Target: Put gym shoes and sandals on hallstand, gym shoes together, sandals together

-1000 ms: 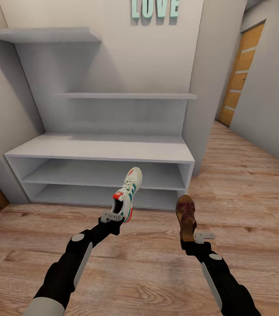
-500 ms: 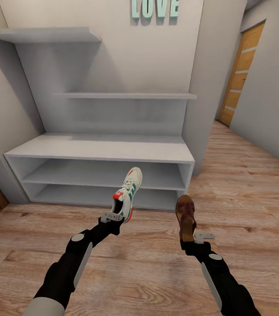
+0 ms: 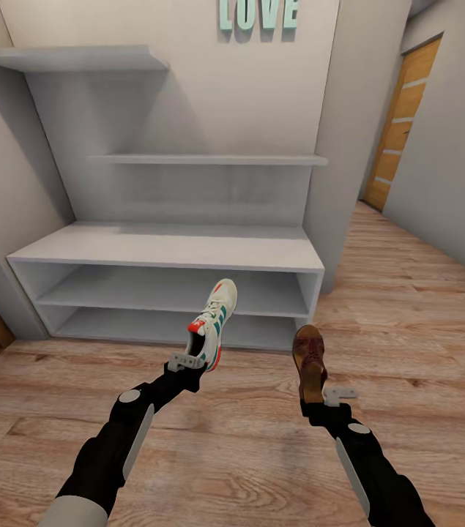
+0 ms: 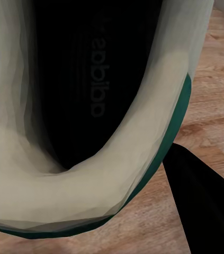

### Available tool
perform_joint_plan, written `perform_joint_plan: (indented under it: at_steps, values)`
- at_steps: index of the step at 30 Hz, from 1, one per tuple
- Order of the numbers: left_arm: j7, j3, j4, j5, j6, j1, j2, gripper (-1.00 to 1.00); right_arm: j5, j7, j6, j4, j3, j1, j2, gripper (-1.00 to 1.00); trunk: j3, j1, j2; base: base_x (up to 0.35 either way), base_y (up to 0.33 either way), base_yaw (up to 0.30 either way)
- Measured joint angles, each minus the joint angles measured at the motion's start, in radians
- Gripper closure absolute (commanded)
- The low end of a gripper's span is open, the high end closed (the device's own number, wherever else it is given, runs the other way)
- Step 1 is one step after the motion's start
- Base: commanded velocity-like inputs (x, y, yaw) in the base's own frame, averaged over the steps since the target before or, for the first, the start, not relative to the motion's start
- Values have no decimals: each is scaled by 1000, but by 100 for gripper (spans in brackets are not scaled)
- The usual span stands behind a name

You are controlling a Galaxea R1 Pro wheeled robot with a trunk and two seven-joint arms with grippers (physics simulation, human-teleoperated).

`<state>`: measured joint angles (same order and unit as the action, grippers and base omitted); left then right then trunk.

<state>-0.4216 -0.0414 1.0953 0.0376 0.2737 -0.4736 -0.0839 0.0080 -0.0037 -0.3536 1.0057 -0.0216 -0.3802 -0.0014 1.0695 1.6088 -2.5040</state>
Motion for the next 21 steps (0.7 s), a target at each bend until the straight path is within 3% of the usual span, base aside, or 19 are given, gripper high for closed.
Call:
perform_joint_plan:
  at_steps: [21]
  values:
    - [0,0,0,0,0,0,0,100,-1,0,0,0,0,0,0,100,0,0,0,0,0,0]
